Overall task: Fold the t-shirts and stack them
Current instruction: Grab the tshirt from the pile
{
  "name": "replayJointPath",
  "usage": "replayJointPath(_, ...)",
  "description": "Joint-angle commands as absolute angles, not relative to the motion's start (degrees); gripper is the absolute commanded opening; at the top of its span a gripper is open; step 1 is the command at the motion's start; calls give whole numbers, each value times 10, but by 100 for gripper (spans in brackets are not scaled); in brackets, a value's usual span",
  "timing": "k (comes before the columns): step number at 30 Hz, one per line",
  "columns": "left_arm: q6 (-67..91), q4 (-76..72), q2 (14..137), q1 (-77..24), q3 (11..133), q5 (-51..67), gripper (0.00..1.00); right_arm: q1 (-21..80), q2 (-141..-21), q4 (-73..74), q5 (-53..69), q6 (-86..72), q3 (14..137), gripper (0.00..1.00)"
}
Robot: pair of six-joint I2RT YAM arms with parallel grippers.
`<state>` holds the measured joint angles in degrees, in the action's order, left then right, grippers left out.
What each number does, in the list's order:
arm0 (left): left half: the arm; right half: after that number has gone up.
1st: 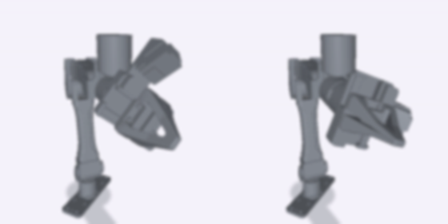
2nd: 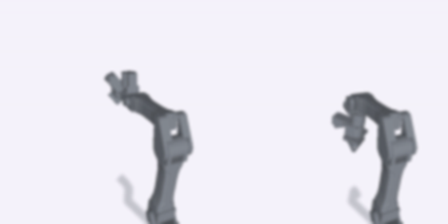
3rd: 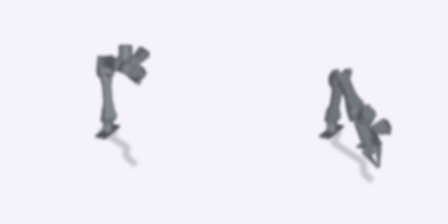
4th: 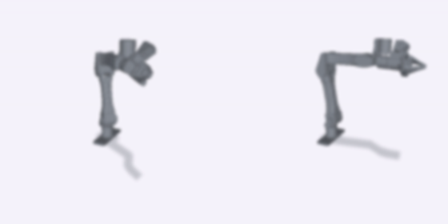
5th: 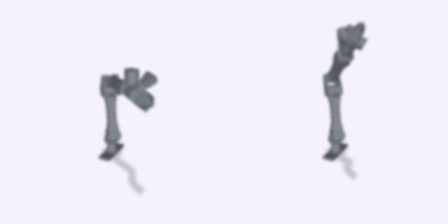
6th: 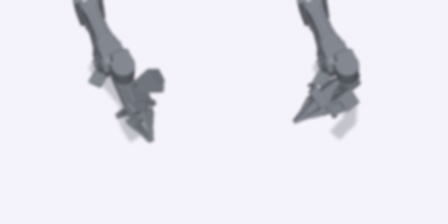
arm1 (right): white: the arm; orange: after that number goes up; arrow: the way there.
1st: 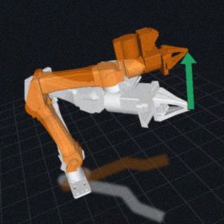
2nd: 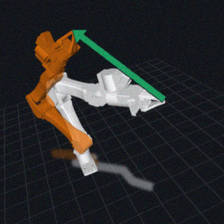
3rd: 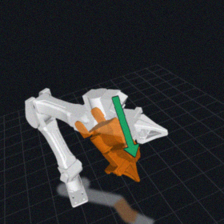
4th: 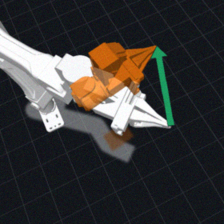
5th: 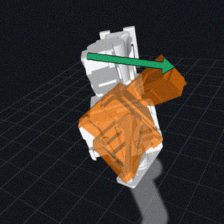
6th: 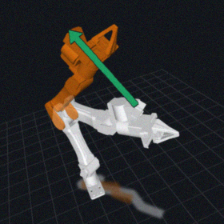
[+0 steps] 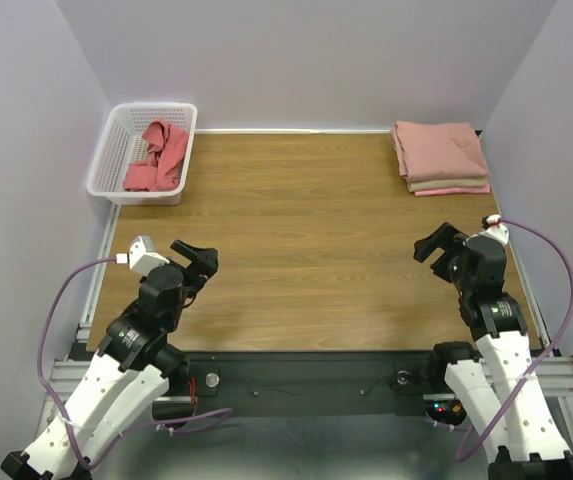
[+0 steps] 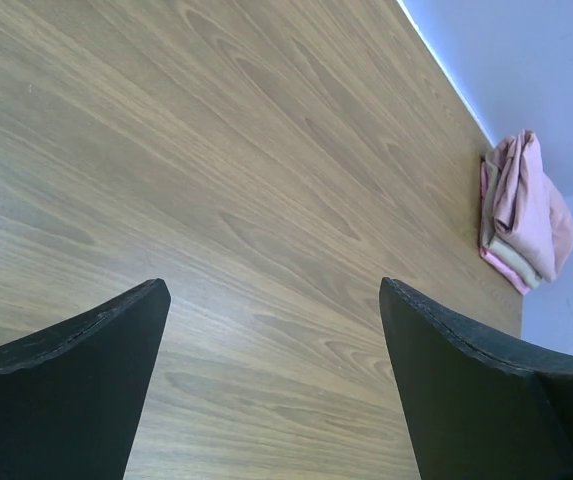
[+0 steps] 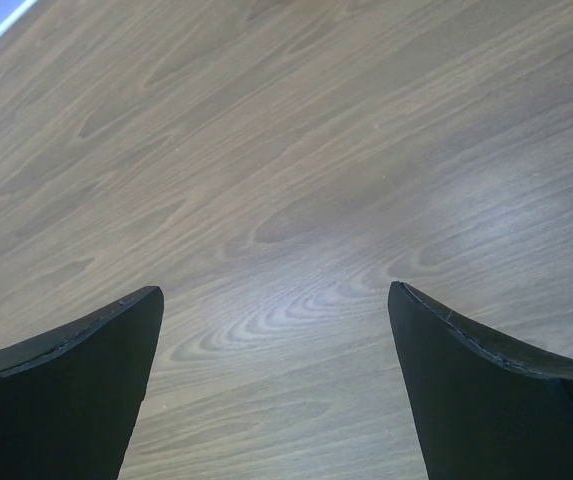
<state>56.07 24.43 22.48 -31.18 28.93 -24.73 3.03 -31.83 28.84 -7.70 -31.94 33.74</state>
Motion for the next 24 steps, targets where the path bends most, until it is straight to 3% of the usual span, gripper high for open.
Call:
replayJointPath(1,552,226,228,-318,284,-260,99,29,-315,265,-78,-323,338,100)
replayJointPath(6,519,203,275,-318,303,-275,99,29,-288,265,-93,-331,336,100)
replayJointPath(15,385,129,445,-299,499,-367,98,29,-231,261,-123,-365,314,100)
replayJointPath(24,279,98,717,-67,713,-218,98,29,-279,253,-111,-358,313,100)
